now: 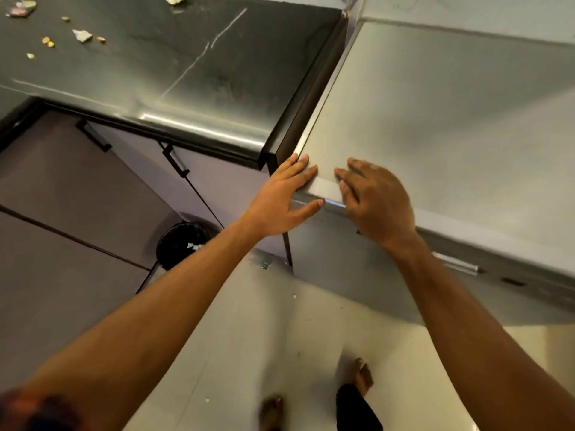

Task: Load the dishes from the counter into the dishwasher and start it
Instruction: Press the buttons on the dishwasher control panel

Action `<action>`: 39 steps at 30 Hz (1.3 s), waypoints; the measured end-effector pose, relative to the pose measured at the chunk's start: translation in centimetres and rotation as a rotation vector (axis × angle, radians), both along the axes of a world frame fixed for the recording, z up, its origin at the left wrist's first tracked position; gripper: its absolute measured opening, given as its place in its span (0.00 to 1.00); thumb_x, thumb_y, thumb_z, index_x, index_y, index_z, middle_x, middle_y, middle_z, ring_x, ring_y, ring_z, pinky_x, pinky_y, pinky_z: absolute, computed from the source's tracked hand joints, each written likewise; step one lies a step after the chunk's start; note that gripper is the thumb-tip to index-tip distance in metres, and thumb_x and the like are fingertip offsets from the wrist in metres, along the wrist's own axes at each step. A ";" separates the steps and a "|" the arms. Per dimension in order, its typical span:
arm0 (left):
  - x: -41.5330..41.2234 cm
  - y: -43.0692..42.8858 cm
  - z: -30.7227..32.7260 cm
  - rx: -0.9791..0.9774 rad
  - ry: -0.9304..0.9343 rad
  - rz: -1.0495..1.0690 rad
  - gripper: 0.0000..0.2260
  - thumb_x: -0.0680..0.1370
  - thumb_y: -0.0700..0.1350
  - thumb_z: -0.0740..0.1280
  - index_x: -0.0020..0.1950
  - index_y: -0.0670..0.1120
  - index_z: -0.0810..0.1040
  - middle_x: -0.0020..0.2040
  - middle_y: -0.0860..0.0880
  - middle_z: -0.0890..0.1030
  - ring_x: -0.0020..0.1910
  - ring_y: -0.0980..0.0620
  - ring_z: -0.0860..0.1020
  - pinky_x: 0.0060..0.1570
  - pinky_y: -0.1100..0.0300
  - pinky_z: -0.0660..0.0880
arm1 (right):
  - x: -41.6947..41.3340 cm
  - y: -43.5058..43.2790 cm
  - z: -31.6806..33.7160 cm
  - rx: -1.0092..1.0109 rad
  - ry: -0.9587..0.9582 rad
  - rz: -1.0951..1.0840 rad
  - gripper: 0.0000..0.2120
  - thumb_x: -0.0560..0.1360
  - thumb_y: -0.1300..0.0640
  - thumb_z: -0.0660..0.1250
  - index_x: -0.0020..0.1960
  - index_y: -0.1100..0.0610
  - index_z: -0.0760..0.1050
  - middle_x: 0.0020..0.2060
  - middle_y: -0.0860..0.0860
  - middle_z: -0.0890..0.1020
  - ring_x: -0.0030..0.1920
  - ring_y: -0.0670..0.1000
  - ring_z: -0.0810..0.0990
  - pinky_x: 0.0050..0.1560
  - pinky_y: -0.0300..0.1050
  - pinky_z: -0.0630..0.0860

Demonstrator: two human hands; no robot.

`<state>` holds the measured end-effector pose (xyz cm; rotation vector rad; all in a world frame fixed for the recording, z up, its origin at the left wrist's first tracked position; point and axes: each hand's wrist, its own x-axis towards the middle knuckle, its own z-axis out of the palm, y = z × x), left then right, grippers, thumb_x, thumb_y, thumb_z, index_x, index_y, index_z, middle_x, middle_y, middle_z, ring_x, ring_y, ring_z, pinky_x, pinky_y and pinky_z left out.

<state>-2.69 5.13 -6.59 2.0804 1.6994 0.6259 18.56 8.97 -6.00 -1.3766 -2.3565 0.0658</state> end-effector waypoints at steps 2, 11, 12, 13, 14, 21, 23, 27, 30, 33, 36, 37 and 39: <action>-0.4 -0.5 -0.5 0.024 0.041 -0.053 0.39 0.75 0.58 0.73 0.81 0.47 0.60 0.82 0.49 0.55 0.81 0.52 0.47 0.79 0.52 0.50 | -0.1 -0.8 0.0 0.012 -0.004 -0.035 0.19 0.83 0.49 0.57 0.68 0.54 0.78 0.67 0.56 0.79 0.66 0.57 0.78 0.67 0.54 0.73; -1.0 0.0 -4.0 0.384 0.179 -0.078 0.48 0.65 0.55 0.81 0.79 0.46 0.63 0.78 0.46 0.63 0.79 0.46 0.54 0.77 0.55 0.50 | 0.0 -1.9 -0.1 0.176 -0.056 -0.038 0.20 0.85 0.45 0.54 0.70 0.49 0.77 0.69 0.49 0.78 0.66 0.54 0.79 0.58 0.49 0.77; -1.0 0.2 -4.5 0.428 0.171 -0.080 0.47 0.64 0.55 0.81 0.78 0.45 0.64 0.77 0.46 0.64 0.79 0.46 0.56 0.77 0.55 0.52 | 0.1 -1.9 -0.4 0.204 -0.078 -0.037 0.21 0.85 0.44 0.52 0.69 0.49 0.78 0.67 0.50 0.79 0.62 0.55 0.80 0.55 0.50 0.77; -1.0 0.3 -4.6 0.466 0.164 -0.084 0.47 0.63 0.56 0.81 0.77 0.45 0.65 0.76 0.46 0.66 0.78 0.46 0.58 0.77 0.55 0.54 | 0.2 -1.9 -0.5 0.244 -0.099 -0.047 0.23 0.85 0.43 0.50 0.66 0.49 0.79 0.62 0.51 0.83 0.55 0.56 0.82 0.50 0.49 0.76; -1.0 0.6 -4.9 0.505 0.167 -0.084 0.47 0.63 0.57 0.81 0.76 0.45 0.66 0.75 0.46 0.67 0.77 0.46 0.59 0.76 0.55 0.55 | 0.4 -2.0 -0.8 0.287 -0.115 -0.064 0.25 0.85 0.42 0.49 0.61 0.50 0.81 0.53 0.53 0.85 0.45 0.56 0.80 0.44 0.47 0.73; -1.2 1.0 -5.6 0.638 0.224 -0.070 0.45 0.62 0.58 0.81 0.74 0.48 0.67 0.70 0.49 0.71 0.69 0.50 0.66 0.65 0.63 0.59 | 0.2 -2.1 -2.8 0.502 -0.106 -0.166 0.30 0.85 0.40 0.48 0.48 0.59 0.81 0.29 0.52 0.67 0.35 0.56 0.70 0.44 0.50 0.64; -1.1 1.1 -5.7 0.619 0.210 -0.070 0.45 0.61 0.61 0.81 0.73 0.50 0.68 0.67 0.51 0.72 0.65 0.53 0.68 0.64 0.59 0.64 | 0.4 -1.9 -4.0 0.592 -0.088 -0.200 0.31 0.85 0.39 0.47 0.47 0.59 0.80 0.28 0.52 0.66 0.36 0.58 0.70 0.44 0.51 0.65; -0.6 1.3 -6.0 0.693 0.167 -0.024 0.41 0.62 0.65 0.79 0.68 0.49 0.72 0.59 0.53 0.74 0.57 0.54 0.72 0.60 0.57 0.72 | -0.1 -2.1 -6.0 0.809 -0.041 -0.218 0.31 0.85 0.39 0.47 0.43 0.58 0.78 0.27 0.52 0.68 0.32 0.56 0.69 0.41 0.49 0.63; 0.5 0.9 -7.8 0.792 -0.065 0.025 0.39 0.62 0.66 0.78 0.67 0.49 0.74 0.59 0.54 0.73 0.57 0.56 0.74 0.61 0.59 0.74 | 0.2 -2.2 -7.9 0.935 -0.001 -0.170 0.25 0.83 0.41 0.52 0.60 0.56 0.81 0.47 0.58 0.84 0.45 0.62 0.79 0.52 0.54 0.69; 0.4 0.2 -11.6 0.870 -0.105 0.024 0.47 0.64 0.65 0.78 0.77 0.49 0.64 0.78 0.49 0.61 0.75 0.57 0.61 0.75 0.62 0.59 | 0.8 -3.0 -12.4 1.029 0.066 -0.095 0.23 0.78 0.45 0.61 0.69 0.54 0.76 0.69 0.57 0.76 0.69 0.62 0.72 0.71 0.60 0.62; -0.2 -0.2 -16.3 0.992 -0.011 0.000 0.49 0.69 0.62 0.76 0.82 0.47 0.55 0.82 0.43 0.44 0.81 0.49 0.45 0.79 0.55 0.51 | 1.3 -4.0 -18.4 1.140 0.272 -0.048 0.13 0.75 0.51 0.67 0.58 0.53 0.82 0.64 0.56 0.79 0.63 0.62 0.76 0.60 0.57 0.69; -0.3 -0.3 -17.6 0.997 0.001 0.014 0.49 0.70 0.62 0.75 0.82 0.48 0.53 0.82 0.43 0.42 0.81 0.49 0.44 0.78 0.54 0.50 | 1.4 -4.0 -20.4 1.139 0.297 -0.061 0.12 0.74 0.52 0.69 0.56 0.53 0.83 0.62 0.56 0.80 0.59 0.62 0.77 0.55 0.55 0.69; -0.1 -0.4 -19.6 0.902 -0.013 0.086 0.50 0.71 0.64 0.74 0.82 0.54 0.48 0.82 0.46 0.39 0.81 0.49 0.43 0.76 0.56 0.50 | 1.5 -3.5 -23.4 1.123 0.288 -0.101 0.12 0.72 0.53 0.71 0.55 0.52 0.83 0.60 0.56 0.80 0.56 0.61 0.78 0.51 0.54 0.69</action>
